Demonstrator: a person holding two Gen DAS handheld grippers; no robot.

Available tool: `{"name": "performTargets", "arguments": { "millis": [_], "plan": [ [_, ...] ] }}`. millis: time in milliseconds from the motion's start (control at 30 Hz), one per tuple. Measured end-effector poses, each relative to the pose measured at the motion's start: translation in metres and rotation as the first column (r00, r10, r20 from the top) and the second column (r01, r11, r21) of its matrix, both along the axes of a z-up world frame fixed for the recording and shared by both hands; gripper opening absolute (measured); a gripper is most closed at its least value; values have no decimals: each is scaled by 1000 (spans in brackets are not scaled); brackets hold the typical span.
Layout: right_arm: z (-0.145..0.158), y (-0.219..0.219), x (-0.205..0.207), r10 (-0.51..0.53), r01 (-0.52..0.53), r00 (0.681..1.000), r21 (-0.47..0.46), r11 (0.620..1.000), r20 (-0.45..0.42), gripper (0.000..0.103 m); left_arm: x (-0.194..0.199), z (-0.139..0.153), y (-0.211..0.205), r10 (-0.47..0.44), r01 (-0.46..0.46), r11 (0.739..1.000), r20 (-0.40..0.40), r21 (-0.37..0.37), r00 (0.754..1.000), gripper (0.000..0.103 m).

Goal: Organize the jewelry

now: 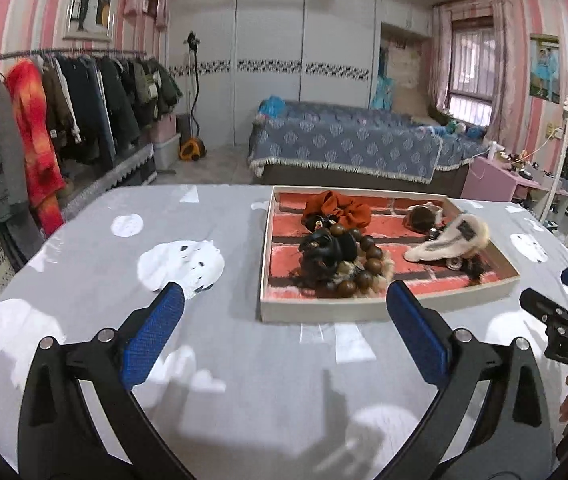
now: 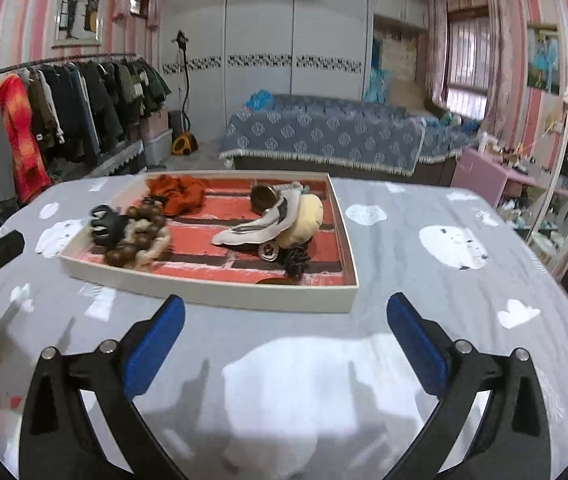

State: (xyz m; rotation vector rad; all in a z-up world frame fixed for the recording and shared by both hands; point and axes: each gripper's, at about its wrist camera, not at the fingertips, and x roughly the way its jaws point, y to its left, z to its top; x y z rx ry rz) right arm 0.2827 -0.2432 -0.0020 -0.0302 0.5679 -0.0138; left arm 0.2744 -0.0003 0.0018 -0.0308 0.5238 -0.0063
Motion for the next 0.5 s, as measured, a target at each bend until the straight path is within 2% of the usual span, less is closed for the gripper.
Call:
{"name": "performTargets", "arguments": {
  "millis": [200, 367, 500],
  "plan": [
    [10, 3, -51, 4, -5, 997, 20, 1000, 71, 99, -55, 3, -1, -3, 3, 1000, 62, -6, 998, 98],
    [10, 6, -81, 4, -4, 995, -2, 1000, 99, 99, -86, 2, 0, 18, -18, 1000, 109, 6, 994, 98],
    [11, 5, -99, -6, 7, 991, -5, 1000, 135, 99, -100, 2, 1, 16, -15, 1000, 118, -13, 993, 98]
  ]
}}
